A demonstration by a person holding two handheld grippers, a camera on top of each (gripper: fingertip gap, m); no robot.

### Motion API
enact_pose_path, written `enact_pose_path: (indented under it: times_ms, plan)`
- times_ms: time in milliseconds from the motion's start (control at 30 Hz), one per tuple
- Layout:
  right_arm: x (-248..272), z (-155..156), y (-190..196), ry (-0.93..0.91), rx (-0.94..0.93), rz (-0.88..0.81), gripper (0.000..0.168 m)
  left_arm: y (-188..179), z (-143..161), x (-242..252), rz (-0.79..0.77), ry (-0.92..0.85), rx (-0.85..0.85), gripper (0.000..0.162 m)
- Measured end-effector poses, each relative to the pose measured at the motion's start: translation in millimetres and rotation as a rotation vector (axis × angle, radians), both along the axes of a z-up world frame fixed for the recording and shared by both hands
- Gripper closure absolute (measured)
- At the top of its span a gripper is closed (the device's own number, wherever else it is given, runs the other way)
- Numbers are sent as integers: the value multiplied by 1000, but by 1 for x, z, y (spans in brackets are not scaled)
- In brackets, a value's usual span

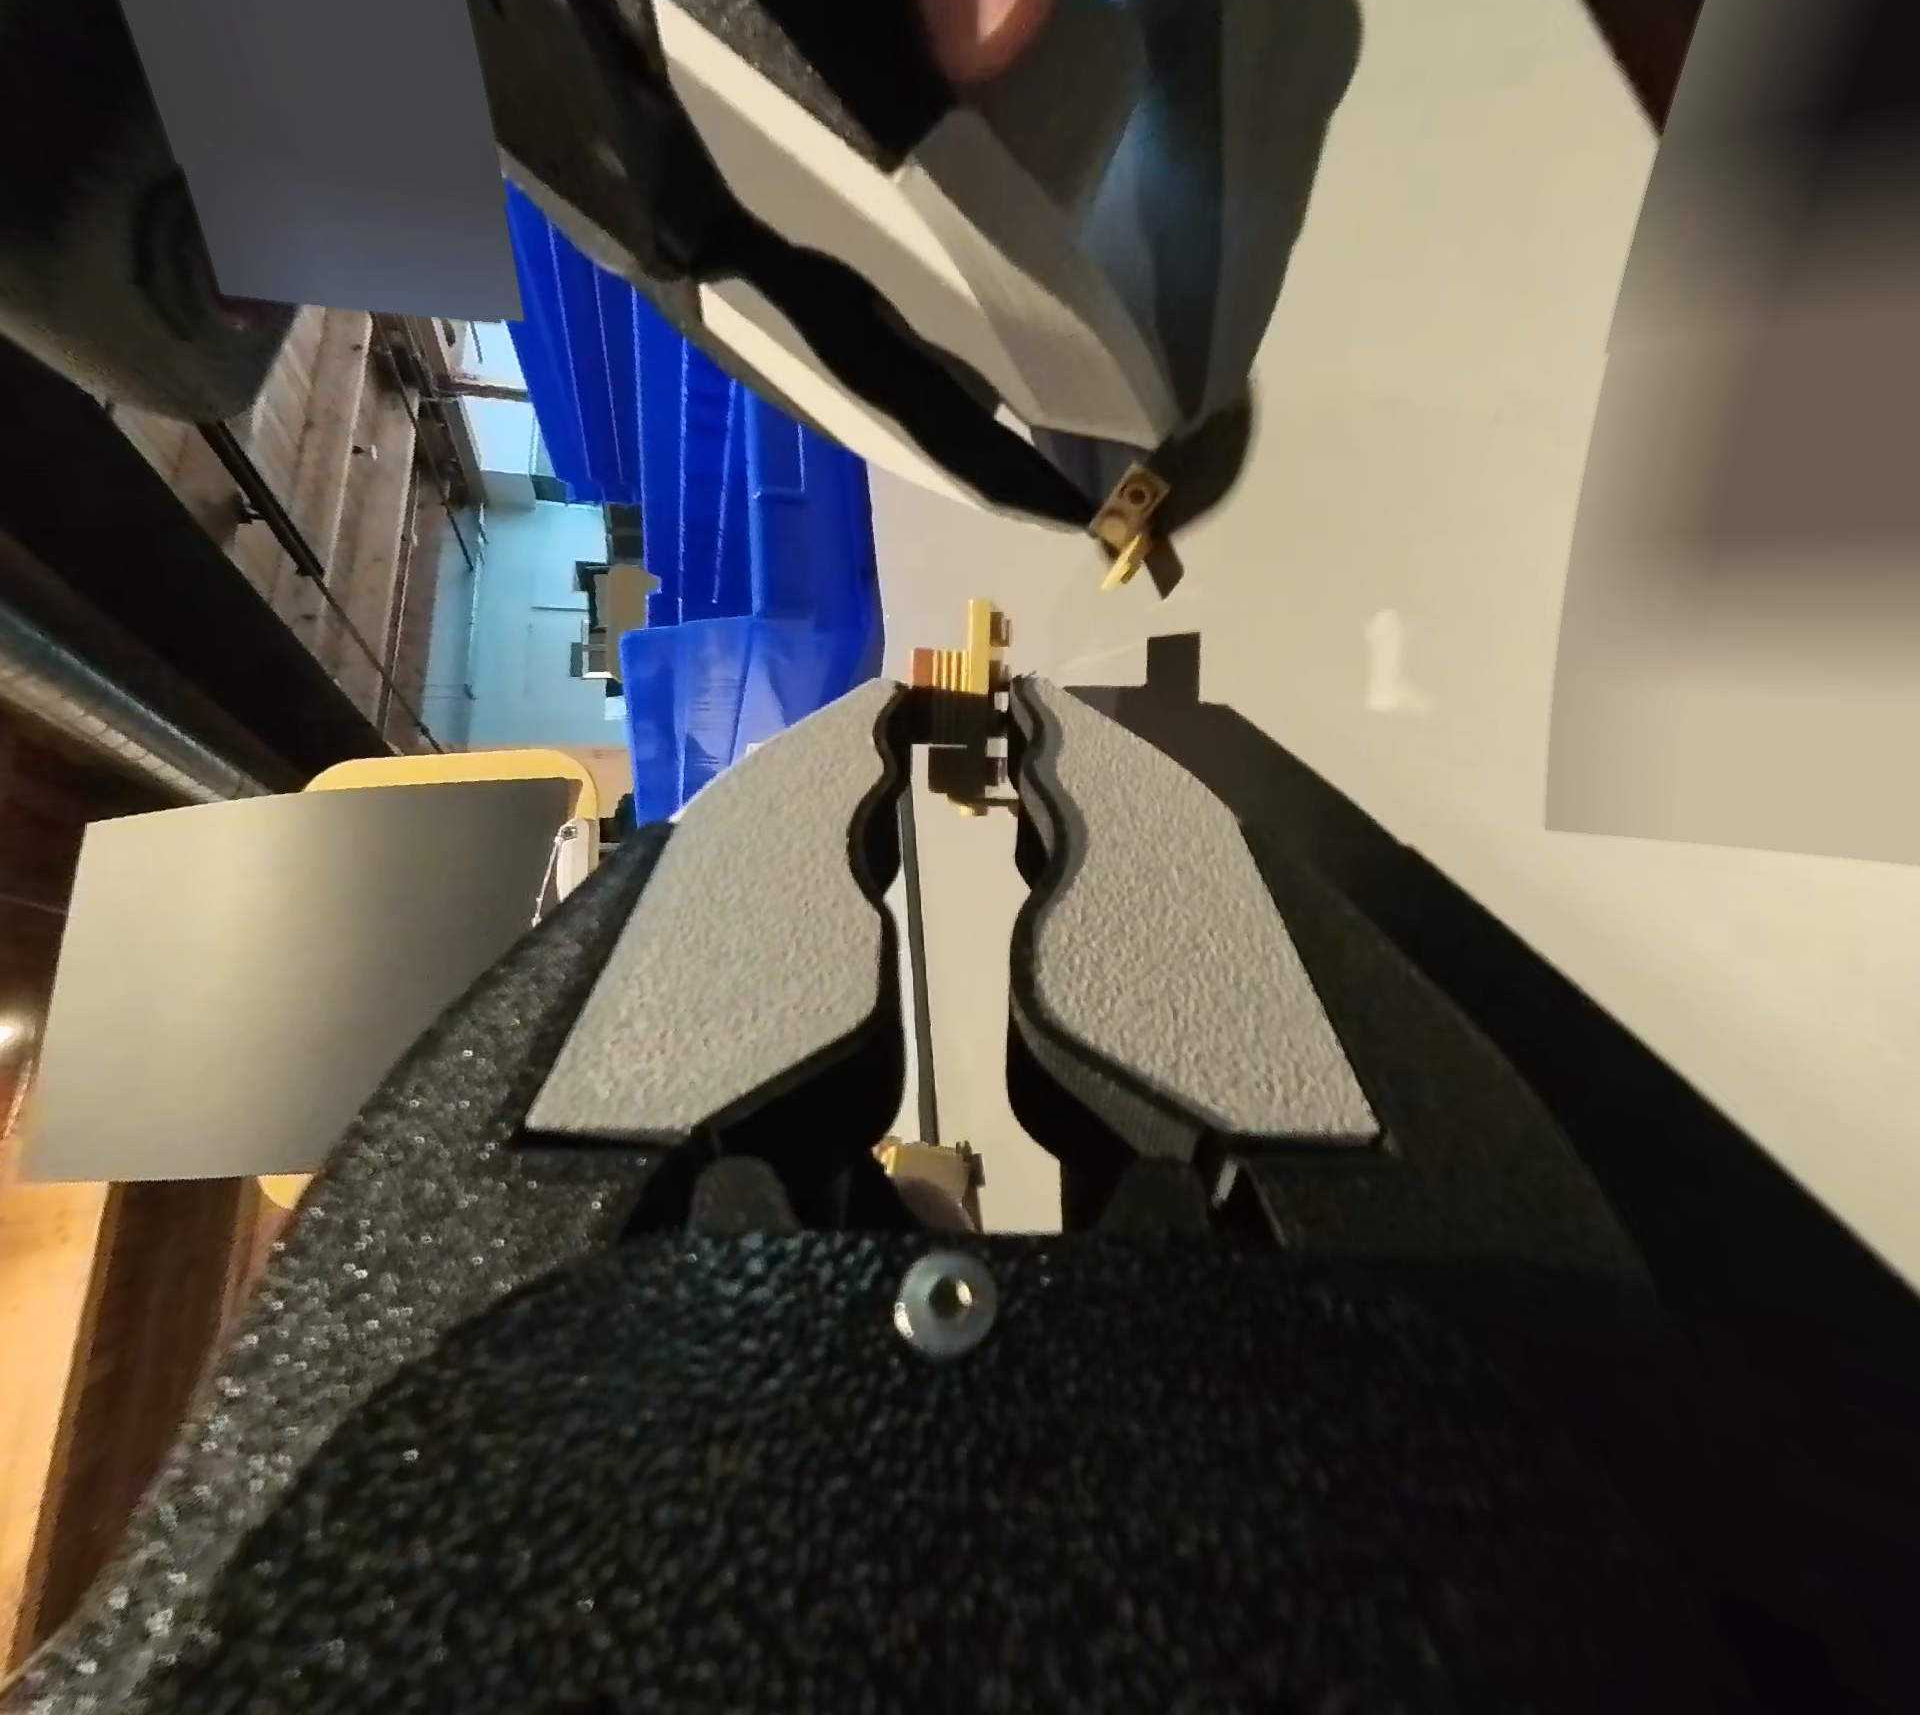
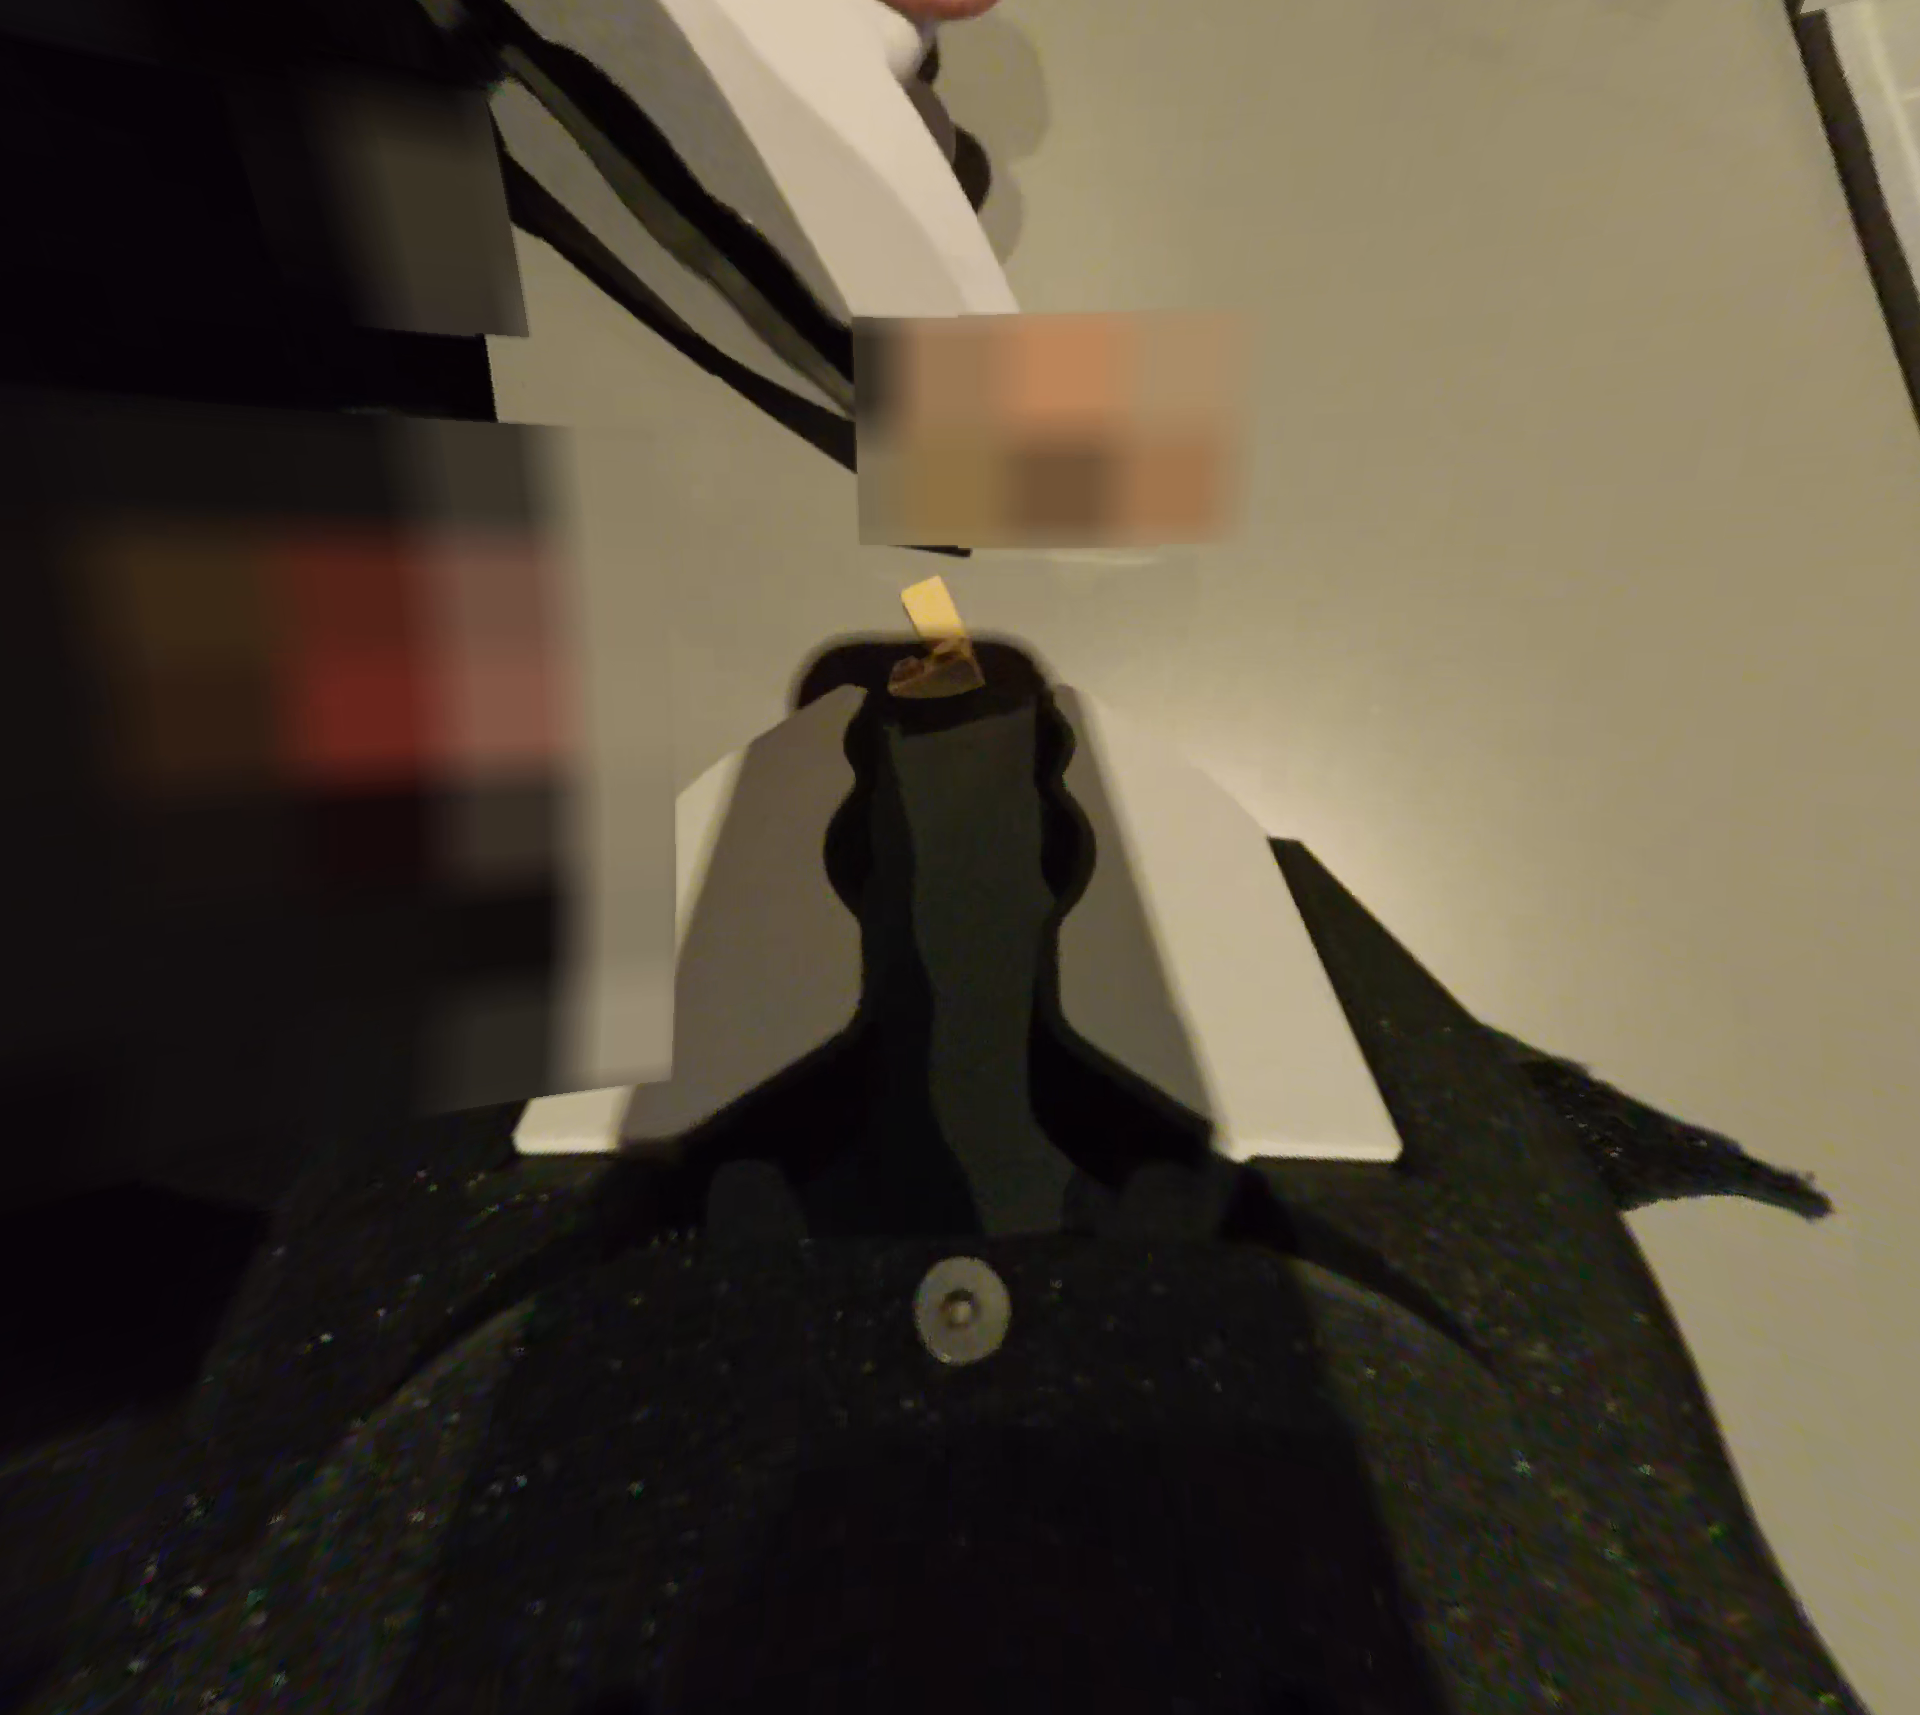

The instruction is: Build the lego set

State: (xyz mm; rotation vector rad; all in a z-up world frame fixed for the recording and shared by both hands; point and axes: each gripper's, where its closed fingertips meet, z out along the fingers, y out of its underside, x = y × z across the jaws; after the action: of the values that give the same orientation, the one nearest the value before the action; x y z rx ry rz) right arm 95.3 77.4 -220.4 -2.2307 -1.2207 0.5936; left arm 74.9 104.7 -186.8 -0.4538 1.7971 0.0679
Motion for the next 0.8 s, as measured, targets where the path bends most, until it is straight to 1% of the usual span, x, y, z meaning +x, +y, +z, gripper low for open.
enact_pose_path:
  times_ms: [100, 233, 567, 800]
  plan:
    - [-1, 0, 0, 7, 3, 9, 142, -1, -1, 1, -5, 13, 8, 145]
    - [-4, -1, -1, 13, 8, 22, 151, -2, -2, 1, -9, 17, 9, 145]
    - [-7, 0, 0, 23, 17, 13, 151, 2, 1, -1, 5, -13, -44, 145]
    - [-8, 10, 5, 54, 59, 2, 151, 3, 6, -1, 6, -47, -95, 145]
